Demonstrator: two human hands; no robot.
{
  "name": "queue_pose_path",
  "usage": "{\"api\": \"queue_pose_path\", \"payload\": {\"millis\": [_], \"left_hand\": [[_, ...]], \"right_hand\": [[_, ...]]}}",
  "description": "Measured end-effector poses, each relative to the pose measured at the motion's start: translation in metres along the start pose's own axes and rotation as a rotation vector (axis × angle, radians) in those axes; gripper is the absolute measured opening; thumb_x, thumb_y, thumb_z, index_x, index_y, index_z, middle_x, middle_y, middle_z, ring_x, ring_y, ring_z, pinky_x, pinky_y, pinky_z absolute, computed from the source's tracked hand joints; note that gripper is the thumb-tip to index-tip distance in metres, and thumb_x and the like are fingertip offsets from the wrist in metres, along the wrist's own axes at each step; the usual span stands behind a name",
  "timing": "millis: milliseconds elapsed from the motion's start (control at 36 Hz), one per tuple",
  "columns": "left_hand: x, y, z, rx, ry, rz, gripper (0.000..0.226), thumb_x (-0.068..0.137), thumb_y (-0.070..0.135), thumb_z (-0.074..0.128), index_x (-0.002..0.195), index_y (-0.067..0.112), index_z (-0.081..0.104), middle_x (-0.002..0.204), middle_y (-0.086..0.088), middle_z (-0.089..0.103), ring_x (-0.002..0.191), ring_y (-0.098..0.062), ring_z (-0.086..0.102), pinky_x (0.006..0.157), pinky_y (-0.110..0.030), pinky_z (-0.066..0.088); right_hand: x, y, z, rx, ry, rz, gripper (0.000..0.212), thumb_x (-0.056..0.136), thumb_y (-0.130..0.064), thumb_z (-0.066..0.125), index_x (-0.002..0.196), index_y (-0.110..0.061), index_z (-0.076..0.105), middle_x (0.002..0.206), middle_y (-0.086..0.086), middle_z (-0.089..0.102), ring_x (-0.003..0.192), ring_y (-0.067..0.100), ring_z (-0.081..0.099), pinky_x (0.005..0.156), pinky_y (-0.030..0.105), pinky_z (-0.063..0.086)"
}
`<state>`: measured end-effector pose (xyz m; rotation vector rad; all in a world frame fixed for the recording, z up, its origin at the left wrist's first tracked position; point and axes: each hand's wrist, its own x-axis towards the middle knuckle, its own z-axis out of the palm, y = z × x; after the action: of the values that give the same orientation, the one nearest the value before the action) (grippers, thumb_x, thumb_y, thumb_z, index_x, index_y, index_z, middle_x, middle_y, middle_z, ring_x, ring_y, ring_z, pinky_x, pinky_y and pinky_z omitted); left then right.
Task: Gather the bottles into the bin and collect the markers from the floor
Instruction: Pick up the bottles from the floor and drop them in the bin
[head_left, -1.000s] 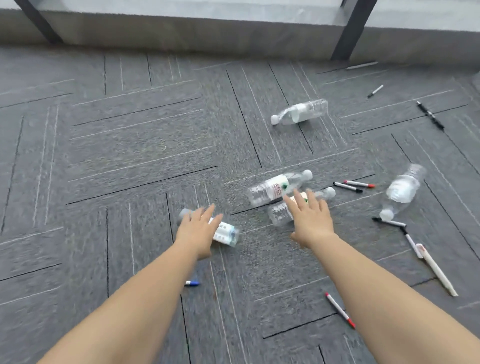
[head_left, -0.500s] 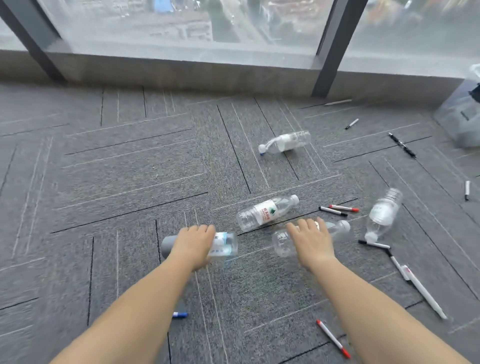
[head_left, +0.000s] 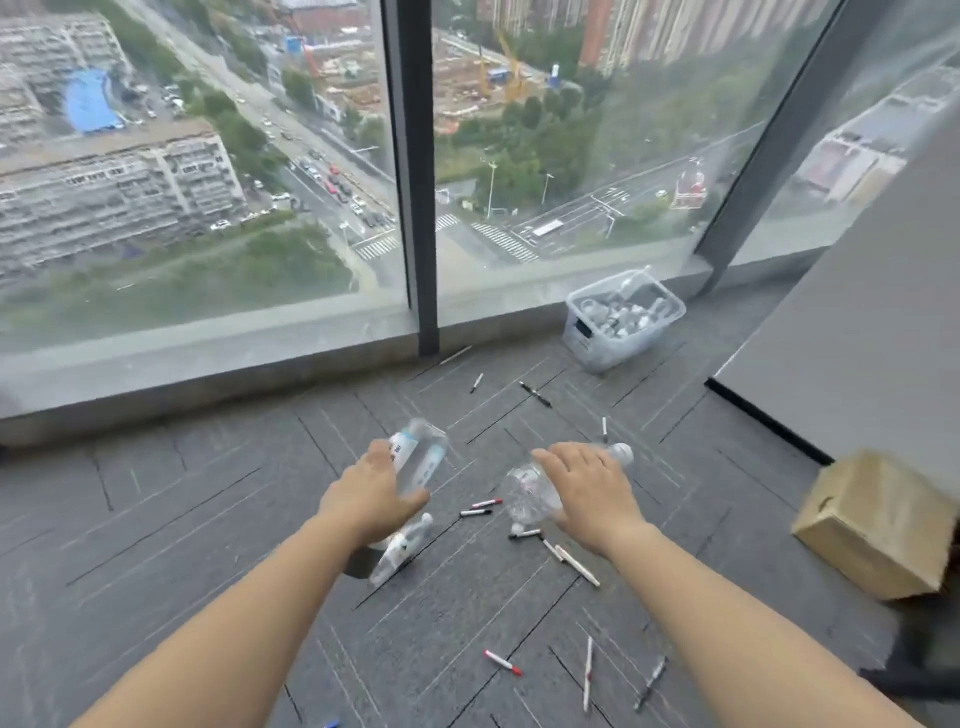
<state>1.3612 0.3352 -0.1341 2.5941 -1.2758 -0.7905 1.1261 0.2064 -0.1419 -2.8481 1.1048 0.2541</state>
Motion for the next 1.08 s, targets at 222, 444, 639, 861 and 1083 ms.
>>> {"api": "queue_pose_path", "payload": {"millis": [222,444,639,861,1083], "left_hand": [[-0.047,0.128,-0.096,0.092,0.051,0.330,0.057,0.077,0.045,0.061,0.122,0.020,0.036,0.114,-0.006,0.056,0.098,-0.029,0.057,0.080,-0.037,0.048],[-0.081,0.189,-0.096,0.103,0.046,0.505,0.064,0.076,0.053,0.064,0.124,0.021,0.036,0.115,-0.005,0.057,0.098,-0.027,0.058,0.079,-0.037,0.049],[-0.075,0.256,-0.087,0.066,0.012,0.503,0.077,0.080,0.053,0.065,0.137,0.020,0.026,0.127,-0.006,0.053,0.101,-0.023,0.057,0.080,-0.035,0.050],[-0.040,0.382,-0.046,-0.070,0.028,0.435,0.078,0.078,0.049,0.069,0.138,0.017,0.032,0.132,-0.007,0.048,0.114,-0.024,0.052,0.091,-0.037,0.045],[-0.004,0.478,-0.024,-0.279,0.035,0.296,0.064,0.074,0.045,0.075,0.121,0.015,0.044,0.112,-0.004,0.057,0.095,-0.020,0.057,0.083,-0.039,0.050]], "right_hand": [[-0.086,0.051,-0.131,0.005,0.114,0.207,0.068,0.090,-0.027,0.057,0.149,-0.022,0.022,0.146,0.002,0.035,0.136,0.023,0.032,0.111,0.035,0.026],[-0.146,0.080,-0.161,-0.014,0.160,0.316,0.077,0.085,-0.023,0.062,0.149,-0.021,0.021,0.149,0.003,0.032,0.139,0.022,0.028,0.113,0.035,0.022],[-0.165,0.140,-0.165,0.018,0.180,0.336,0.078,0.085,-0.024,0.064,0.150,-0.021,0.021,0.151,0.001,0.030,0.140,0.021,0.027,0.112,0.033,0.021],[-0.155,0.268,-0.160,0.123,0.206,0.283,0.075,0.085,-0.024,0.064,0.149,-0.023,0.025,0.153,0.000,0.030,0.143,0.020,0.024,0.115,0.033,0.019],[-0.138,0.393,-0.178,0.158,0.194,0.252,0.073,0.088,-0.029,0.062,0.149,-0.031,0.023,0.156,0.001,0.022,0.143,0.020,0.021,0.113,0.032,0.022]]}}
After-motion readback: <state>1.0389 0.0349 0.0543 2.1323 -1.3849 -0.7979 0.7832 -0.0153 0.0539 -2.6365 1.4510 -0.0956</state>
